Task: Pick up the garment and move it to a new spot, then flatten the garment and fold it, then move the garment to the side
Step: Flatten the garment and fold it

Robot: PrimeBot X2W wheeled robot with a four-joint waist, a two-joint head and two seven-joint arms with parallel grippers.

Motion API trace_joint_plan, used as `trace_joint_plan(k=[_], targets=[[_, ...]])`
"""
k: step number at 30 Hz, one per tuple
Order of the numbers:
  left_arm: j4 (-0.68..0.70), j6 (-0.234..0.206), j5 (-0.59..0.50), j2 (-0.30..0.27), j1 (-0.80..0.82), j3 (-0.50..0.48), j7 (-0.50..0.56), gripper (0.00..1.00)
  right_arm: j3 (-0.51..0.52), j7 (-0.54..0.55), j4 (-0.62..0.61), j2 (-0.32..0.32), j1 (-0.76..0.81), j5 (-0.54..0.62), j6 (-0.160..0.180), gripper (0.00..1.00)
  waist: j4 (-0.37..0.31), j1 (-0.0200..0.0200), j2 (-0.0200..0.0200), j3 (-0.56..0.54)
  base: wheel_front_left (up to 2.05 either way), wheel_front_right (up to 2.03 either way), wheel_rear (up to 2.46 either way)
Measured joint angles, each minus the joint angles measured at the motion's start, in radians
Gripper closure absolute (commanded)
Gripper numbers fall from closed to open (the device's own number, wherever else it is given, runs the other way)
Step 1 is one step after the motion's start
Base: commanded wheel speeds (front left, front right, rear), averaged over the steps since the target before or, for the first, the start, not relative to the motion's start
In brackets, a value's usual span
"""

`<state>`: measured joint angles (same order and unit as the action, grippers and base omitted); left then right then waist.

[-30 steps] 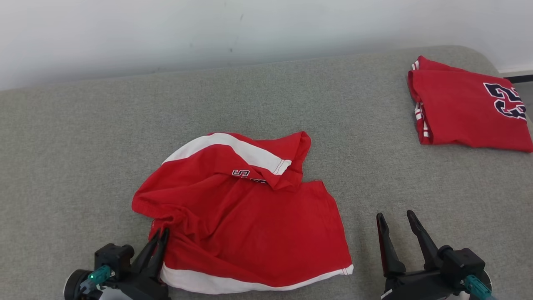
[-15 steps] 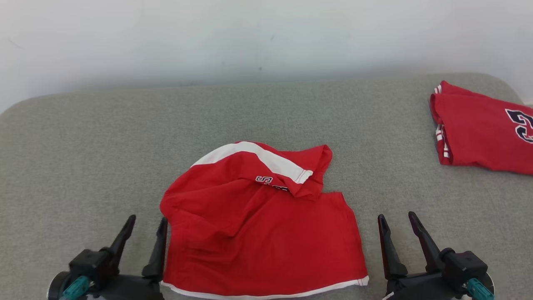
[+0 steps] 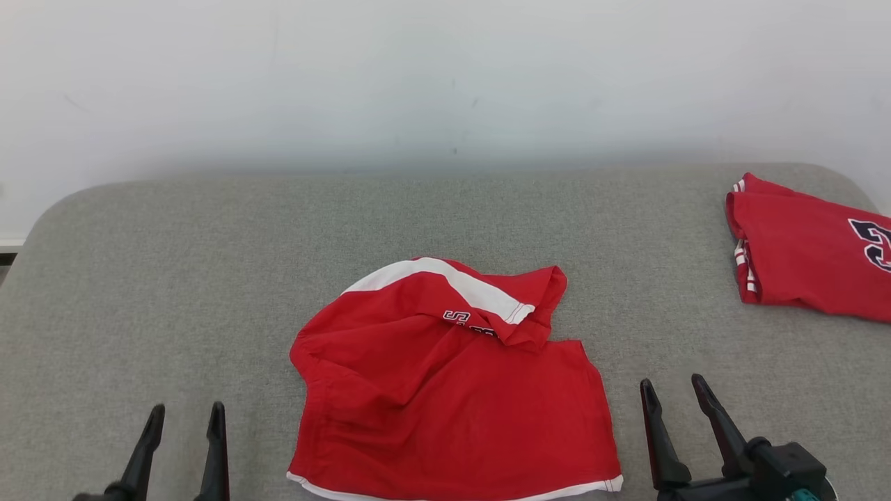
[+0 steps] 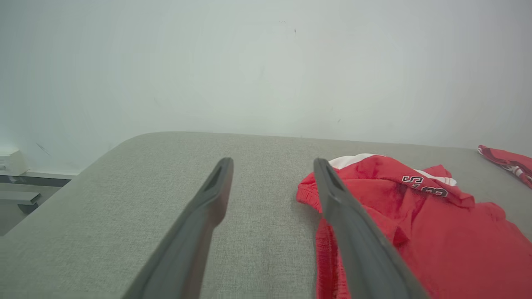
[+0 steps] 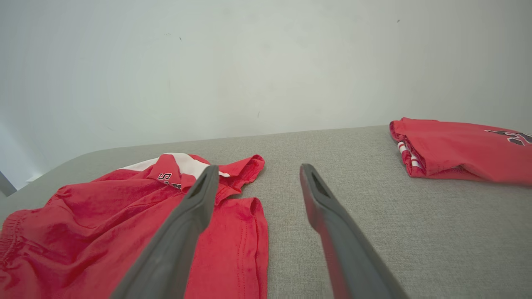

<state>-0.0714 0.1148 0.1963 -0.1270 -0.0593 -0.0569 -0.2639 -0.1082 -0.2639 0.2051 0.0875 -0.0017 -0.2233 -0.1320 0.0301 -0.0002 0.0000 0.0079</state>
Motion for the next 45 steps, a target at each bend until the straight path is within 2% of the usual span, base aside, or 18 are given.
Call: trace_joint_plan(k=[9,20,29,45], targets=[[0.009,0.009,-0.035,0.029,-0.045,-0.021,0.000,0.00,0.011,0.000,-0.029,0.001,0.059,0.003,0.000,0.00,0.004,0.0000,0.0000,-0.014,0.00,0.00,0.00],[-0.007,0.016,-0.045,0.026,-0.041,-0.014,0.000,0.00,0.007,0.000,-0.022,-0.002,0.064,0.013,0.000,0.00,-0.007,0.0001,0.0000,-0.015,0.00,0.00,0.00],[-0.126,0.016,-0.012,-0.053,-0.042,0.176,0.000,0.00,-0.042,0.000,0.128,0.013,0.057,-0.005,0.000,0.00,-0.003,0.0002,0.0000,-0.001,0.00,0.00,0.00],[-0.354,0.016,0.034,-0.130,0.125,0.360,0.000,0.00,-0.164,0.000,0.399,0.006,-0.076,-0.041,0.000,0.00,-0.021,0.0003,0.0001,0.064,0.00,0.00,0.00]])
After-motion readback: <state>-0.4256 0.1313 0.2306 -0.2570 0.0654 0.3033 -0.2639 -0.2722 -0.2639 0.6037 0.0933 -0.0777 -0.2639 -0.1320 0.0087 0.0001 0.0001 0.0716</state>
